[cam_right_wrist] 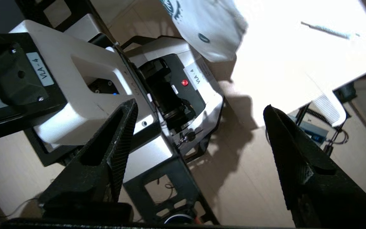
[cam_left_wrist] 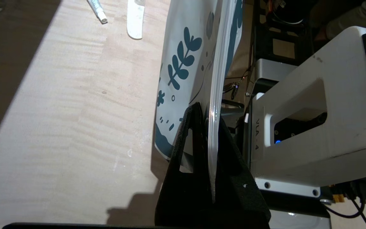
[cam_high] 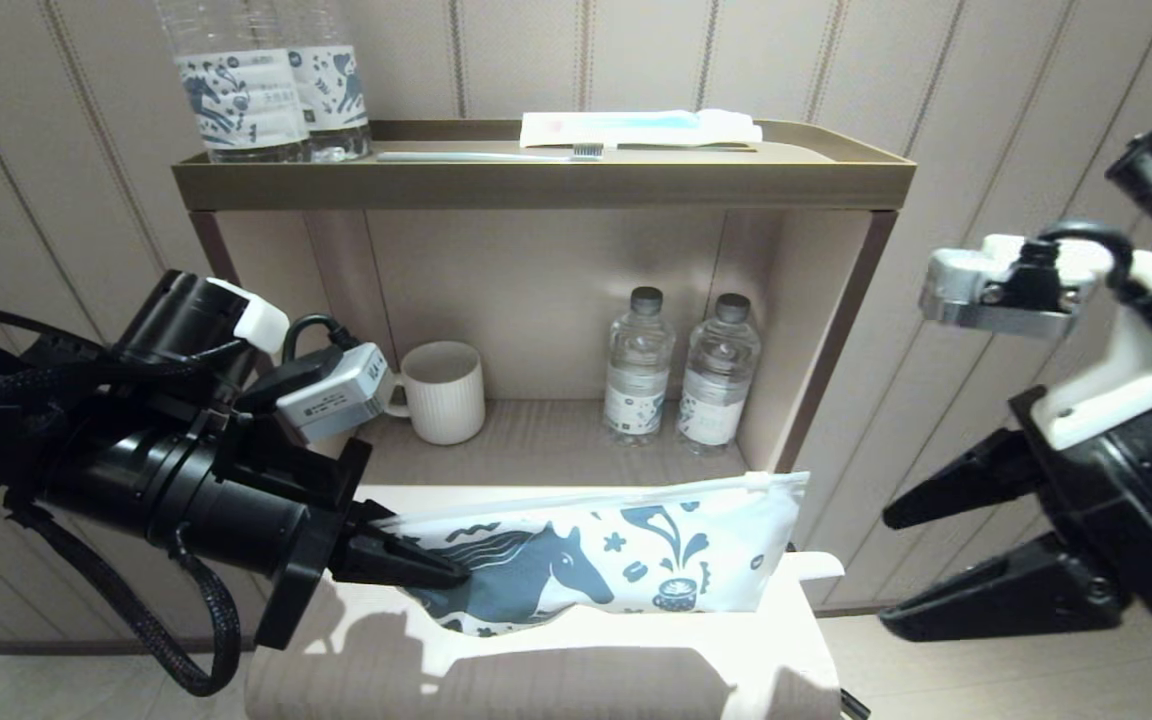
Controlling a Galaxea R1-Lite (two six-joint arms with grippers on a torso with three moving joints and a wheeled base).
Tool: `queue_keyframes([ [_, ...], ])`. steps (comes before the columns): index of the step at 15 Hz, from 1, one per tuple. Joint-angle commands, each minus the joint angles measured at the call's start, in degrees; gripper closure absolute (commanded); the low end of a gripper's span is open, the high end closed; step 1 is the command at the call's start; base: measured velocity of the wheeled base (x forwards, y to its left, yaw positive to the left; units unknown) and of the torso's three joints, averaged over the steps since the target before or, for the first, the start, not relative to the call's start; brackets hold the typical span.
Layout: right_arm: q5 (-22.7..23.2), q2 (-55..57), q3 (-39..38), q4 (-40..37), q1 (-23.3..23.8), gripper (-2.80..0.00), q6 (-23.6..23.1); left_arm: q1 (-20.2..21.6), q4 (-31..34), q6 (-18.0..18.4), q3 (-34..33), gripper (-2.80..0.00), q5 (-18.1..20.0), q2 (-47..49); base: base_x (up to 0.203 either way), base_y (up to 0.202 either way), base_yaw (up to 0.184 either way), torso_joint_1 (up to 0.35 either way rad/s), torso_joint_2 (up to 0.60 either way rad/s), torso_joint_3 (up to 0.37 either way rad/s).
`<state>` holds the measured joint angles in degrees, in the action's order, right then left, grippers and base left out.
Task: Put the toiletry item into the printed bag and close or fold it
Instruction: Hand it to the other hand
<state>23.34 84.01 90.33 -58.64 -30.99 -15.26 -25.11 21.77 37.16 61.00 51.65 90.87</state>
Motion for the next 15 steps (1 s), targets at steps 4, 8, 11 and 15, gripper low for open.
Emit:
queue_keyframes([
  [4, 1.9, 2.9, -9.5, 15.7, -3.4, -2.8, -2.7, 0.0, 0.1, 0.2, -0.2, 0.0, 0.4, -1.0, 0.0, 0.0, 0.0, 0.0, 0.0, 0.0],
  [8, 6.9, 3.4, -8.9, 16.5, -0.8, -2.8, -4.5, 0.0, 0.1, 0.2, -0.5, 0.0, 1.0, -1.7, 0.0, 0.0, 0.0, 0.0, 0.0, 0.0],
  [11, 11.9, 2.9, -9.2, 16.5, 0.8, -2.8, -5.3, 0.0, 0.2, 0.2, -0.5, 0.0, 1.3, -1.4, 0.0, 0.0, 0.0, 0.0, 0.0, 0.0],
  [15, 14.5, 5.6, -9.3, 18.3, 0.5, -2.8, -6.6, -0.1, 0.1, 0.3, -0.6, 0.0, 1.3, -1.5, 0.0, 0.0, 0.0, 0.0, 0.0, 0.0],
])
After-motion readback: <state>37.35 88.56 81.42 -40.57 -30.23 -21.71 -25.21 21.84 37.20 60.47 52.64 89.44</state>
